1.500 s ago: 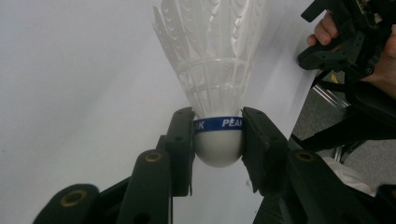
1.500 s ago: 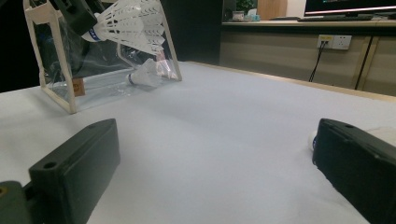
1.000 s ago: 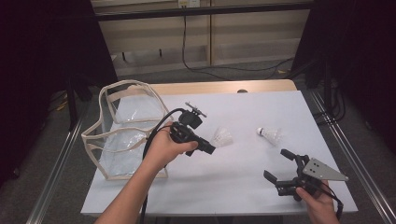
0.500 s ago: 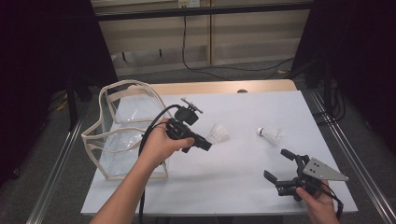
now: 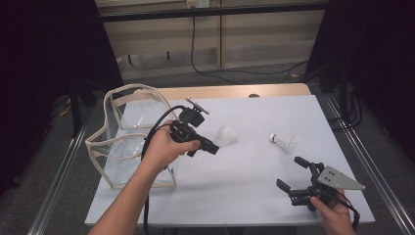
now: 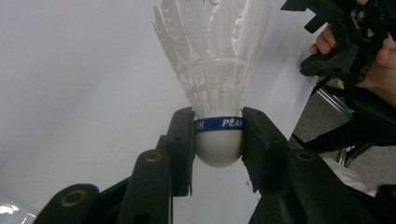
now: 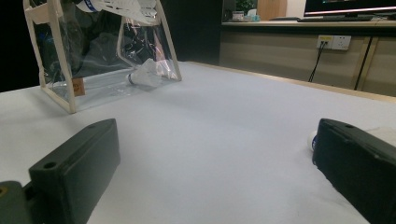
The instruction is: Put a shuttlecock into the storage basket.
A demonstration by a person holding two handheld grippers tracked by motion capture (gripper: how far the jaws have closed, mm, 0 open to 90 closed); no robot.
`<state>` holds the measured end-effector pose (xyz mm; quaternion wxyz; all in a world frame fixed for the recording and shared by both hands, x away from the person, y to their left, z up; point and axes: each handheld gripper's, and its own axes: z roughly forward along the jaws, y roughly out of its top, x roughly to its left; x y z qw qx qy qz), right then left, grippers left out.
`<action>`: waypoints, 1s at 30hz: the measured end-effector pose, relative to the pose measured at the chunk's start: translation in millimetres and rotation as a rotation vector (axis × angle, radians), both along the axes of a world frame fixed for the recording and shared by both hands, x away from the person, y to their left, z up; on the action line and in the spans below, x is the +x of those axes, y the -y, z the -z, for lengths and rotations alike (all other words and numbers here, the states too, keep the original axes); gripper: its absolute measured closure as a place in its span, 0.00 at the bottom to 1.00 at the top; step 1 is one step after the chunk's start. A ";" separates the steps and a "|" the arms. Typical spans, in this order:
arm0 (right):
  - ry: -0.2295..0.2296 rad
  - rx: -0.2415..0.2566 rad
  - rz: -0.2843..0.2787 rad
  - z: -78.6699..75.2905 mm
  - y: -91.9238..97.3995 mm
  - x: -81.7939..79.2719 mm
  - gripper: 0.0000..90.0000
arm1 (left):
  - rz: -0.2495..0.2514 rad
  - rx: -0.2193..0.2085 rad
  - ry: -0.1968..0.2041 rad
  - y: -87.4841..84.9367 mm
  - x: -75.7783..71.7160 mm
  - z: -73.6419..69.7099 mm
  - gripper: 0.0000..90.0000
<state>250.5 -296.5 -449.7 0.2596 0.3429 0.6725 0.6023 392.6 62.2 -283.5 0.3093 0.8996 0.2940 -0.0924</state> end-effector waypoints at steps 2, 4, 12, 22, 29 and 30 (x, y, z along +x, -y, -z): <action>0.000 0.001 0.001 0.0 0.1 -0.1 0.01 | -0.014 -0.005 0.001 -2.0 0.5 -2.1 0.73; 0.002 0.001 0.001 0.0 0.2 -0.1 0.01 | -0.027 -0.012 0.000 -4.1 0.9 -4.4 0.73; 0.001 0.001 -0.001 -0.1 -0.2 -0.2 0.01 | -0.034 -0.005 0.007 -10.5 1.4 -13.4 0.73; 0.000 0.000 -0.001 -0.1 0.0 -0.4 0.01 | -0.053 -0.004 0.010 -16.2 5.5 -21.6 0.73; 0.001 0.000 -0.001 -0.1 -0.3 -0.4 0.01 | -0.054 -0.005 0.012 -18.7 7.4 -26.6 0.73; 0.001 -0.001 -0.002 -0.2 -0.2 -0.5 0.01 | -0.056 -0.005 0.013 -19.1 7.4 -27.6 0.73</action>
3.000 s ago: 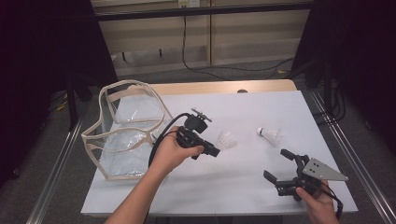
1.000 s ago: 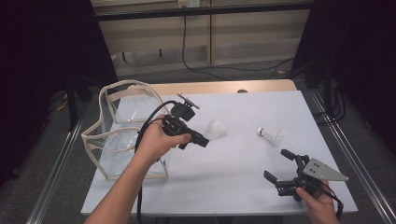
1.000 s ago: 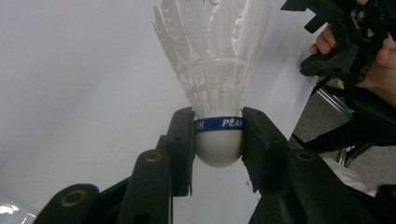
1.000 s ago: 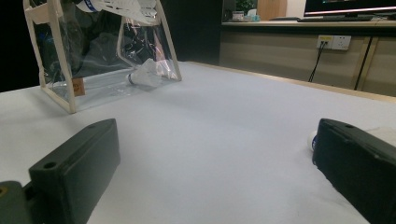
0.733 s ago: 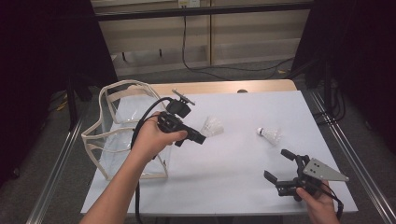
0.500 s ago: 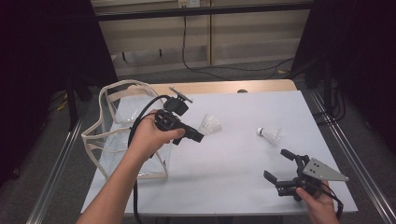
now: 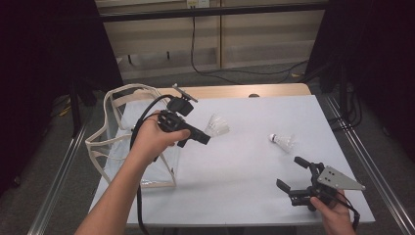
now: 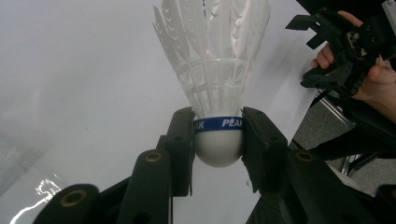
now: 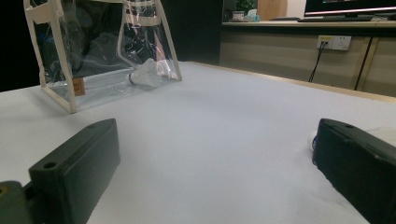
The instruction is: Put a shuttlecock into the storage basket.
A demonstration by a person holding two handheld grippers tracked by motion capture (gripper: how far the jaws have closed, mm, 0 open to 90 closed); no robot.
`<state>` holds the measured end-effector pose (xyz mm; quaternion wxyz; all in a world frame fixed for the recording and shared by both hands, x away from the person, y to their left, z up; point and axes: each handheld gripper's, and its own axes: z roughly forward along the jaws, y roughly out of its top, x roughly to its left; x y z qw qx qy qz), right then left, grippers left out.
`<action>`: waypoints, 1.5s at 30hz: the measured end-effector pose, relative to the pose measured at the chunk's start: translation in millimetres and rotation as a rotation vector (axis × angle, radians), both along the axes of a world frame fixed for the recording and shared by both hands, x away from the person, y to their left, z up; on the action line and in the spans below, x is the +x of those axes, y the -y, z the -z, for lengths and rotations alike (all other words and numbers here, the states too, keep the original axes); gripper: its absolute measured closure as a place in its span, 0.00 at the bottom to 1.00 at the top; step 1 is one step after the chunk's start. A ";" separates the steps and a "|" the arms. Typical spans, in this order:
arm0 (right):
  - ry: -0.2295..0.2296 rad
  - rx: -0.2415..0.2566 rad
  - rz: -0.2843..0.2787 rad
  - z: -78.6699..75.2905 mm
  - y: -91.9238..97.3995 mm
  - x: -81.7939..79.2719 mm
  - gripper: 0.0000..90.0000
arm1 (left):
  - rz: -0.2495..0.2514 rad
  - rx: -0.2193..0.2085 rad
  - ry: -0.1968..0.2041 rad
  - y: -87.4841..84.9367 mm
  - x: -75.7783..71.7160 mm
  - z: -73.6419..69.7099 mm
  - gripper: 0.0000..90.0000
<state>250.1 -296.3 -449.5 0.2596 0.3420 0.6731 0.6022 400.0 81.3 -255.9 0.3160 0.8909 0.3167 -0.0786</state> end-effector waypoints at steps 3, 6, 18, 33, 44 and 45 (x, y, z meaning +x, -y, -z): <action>0.000 0.001 0.001 0.1 0.2 0.2 0.01 | -0.002 -0.004 0.000 -1.7 0.4 -3.5 0.73; 0.000 0.002 0.001 0.1 0.0 0.2 0.01 | -0.007 -0.004 -0.002 -2.9 0.5 -6.1 0.73; 0.000 0.000 0.000 0.0 0.4 -0.1 0.01 | -0.015 -0.005 -0.005 -11.0 3.0 -13.9 0.73; -0.001 -0.001 0.001 0.1 0.0 0.0 0.01 | -0.042 -0.007 -0.001 -19.6 7.1 -21.2 0.73; 0.001 -0.002 0.000 0.2 0.0 0.3 0.01 | -0.063 -0.005 0.009 -26.7 10.9 -27.2 0.73; 0.001 -0.001 0.000 0.2 0.0 0.3 0.01 | -0.065 -0.004 0.009 -26.7 11.0 -27.6 0.73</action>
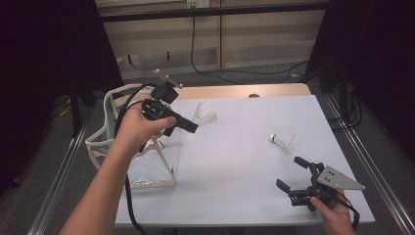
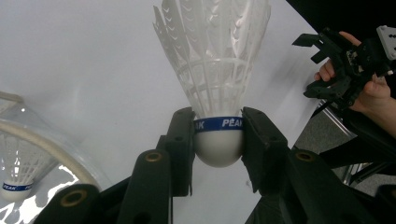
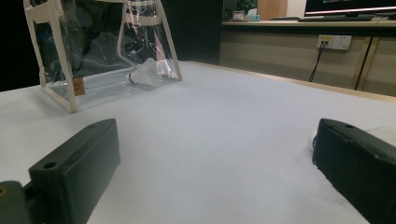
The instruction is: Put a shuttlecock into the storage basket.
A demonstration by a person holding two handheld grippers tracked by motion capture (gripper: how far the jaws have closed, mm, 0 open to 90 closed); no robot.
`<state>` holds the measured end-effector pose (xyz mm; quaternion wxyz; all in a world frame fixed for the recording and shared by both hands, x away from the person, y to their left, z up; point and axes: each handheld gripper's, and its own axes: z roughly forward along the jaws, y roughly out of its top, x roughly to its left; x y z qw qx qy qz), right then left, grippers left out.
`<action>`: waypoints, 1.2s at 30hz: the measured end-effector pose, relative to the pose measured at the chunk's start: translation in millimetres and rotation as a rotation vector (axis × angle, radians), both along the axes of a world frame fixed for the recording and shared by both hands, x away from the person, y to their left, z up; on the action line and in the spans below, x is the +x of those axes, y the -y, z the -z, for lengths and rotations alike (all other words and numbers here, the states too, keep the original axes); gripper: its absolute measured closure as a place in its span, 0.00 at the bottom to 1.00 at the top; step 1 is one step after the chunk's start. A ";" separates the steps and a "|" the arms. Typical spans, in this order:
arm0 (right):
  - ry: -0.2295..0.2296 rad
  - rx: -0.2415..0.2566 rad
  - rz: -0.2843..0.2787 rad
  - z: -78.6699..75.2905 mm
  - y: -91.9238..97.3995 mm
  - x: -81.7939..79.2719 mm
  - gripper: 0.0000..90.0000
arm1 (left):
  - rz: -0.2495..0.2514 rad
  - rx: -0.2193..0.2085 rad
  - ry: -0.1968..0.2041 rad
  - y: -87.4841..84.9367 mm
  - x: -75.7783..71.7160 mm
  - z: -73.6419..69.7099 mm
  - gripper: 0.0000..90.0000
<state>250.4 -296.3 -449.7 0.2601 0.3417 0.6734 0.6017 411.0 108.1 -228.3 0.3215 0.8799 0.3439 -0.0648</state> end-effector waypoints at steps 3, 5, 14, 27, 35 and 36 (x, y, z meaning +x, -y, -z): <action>0.001 0.000 0.000 0.0 0.1 0.0 0.01 | 0.000 0.003 0.002 -0.9 0.6 -1.6 0.73; -0.001 0.000 0.001 0.0 0.1 0.0 0.01 | -0.002 0.003 0.003 -1.6 0.9 -2.9 0.73; -0.004 0.002 0.001 0.1 0.0 0.0 0.01 | -0.002 0.008 0.014 -5.6 1.4 -8.5 0.73; -0.006 0.004 0.003 0.1 0.0 0.2 0.01 | -0.020 0.004 0.017 -10.3 1.2 -13.5 0.73; -0.001 0.003 0.005 -0.2 0.5 0.2 0.01 | -0.017 0.006 0.020 -12.6 1.6 -17.5 0.73; -0.003 0.003 0.004 -0.2 0.4 0.3 0.01 | -0.020 0.006 0.025 -12.6 1.6 -17.7 0.73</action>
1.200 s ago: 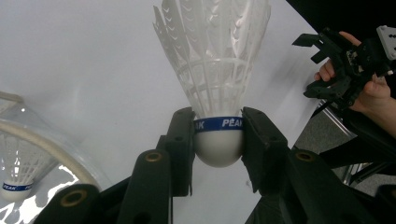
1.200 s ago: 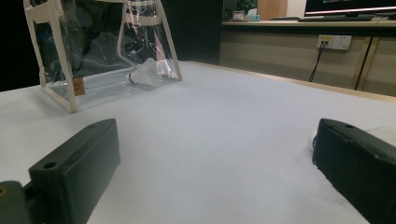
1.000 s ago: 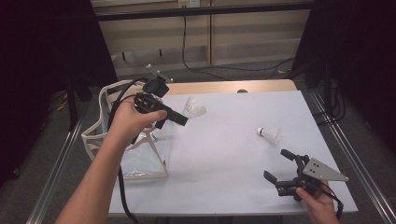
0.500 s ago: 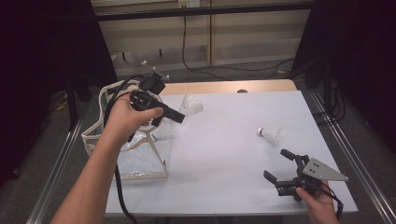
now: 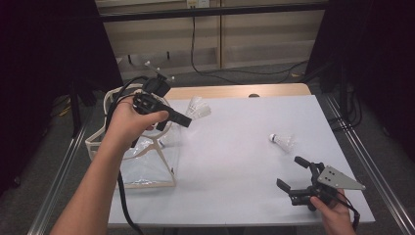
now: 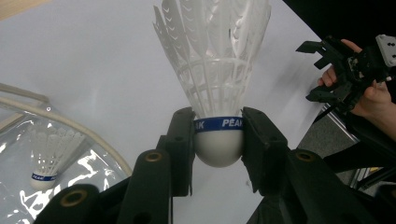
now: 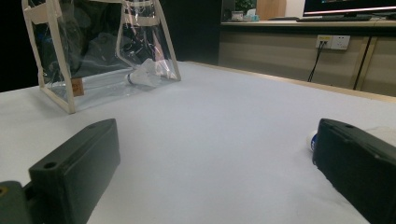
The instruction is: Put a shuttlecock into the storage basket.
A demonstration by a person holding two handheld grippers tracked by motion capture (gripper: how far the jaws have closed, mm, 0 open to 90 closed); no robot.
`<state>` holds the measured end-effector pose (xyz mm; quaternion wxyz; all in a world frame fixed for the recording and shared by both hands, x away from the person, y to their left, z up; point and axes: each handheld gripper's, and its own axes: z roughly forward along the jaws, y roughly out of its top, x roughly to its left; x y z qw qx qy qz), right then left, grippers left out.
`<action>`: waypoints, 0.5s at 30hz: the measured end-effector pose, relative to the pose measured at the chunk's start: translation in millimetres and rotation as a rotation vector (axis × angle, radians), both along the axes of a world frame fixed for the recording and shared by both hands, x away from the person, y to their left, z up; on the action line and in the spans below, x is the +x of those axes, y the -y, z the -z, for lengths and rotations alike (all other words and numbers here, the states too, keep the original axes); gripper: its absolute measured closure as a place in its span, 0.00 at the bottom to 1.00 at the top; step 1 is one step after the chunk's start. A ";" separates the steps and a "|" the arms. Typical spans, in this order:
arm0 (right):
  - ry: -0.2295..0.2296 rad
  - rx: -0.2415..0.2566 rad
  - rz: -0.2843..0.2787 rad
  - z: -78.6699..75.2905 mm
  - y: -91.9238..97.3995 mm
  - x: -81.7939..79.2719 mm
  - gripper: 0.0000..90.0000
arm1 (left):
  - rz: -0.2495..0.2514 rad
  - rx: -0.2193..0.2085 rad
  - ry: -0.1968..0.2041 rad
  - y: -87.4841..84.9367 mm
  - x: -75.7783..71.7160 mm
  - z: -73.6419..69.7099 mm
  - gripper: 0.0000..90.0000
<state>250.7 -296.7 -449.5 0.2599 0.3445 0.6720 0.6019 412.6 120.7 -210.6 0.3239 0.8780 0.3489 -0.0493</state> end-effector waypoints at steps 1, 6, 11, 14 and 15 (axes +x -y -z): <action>0.000 0.000 0.000 0.0 0.0 0.0 0.01 | 0.001 -0.002 -0.003 -0.2 0.2 -0.4 0.73; -0.002 0.000 0.000 0.1 -0.3 -0.2 0.01 | -0.004 0.003 -0.002 -1.6 1.1 -2.7 0.73; 0.000 -0.003 0.000 0.1 0.0 -0.1 0.01 | -0.016 0.000 0.004 -4.8 1.9 -4.9 0.73; 0.002 -0.002 -0.001 0.0 -0.1 -0.2 0.01 | -0.017 0.003 0.006 -6.9 2.1 -6.4 0.73; 0.002 -0.002 -0.001 0.0 -0.1 -0.1 0.01 | -0.031 -0.003 0.006 -6.7 1.7 -6.4 0.73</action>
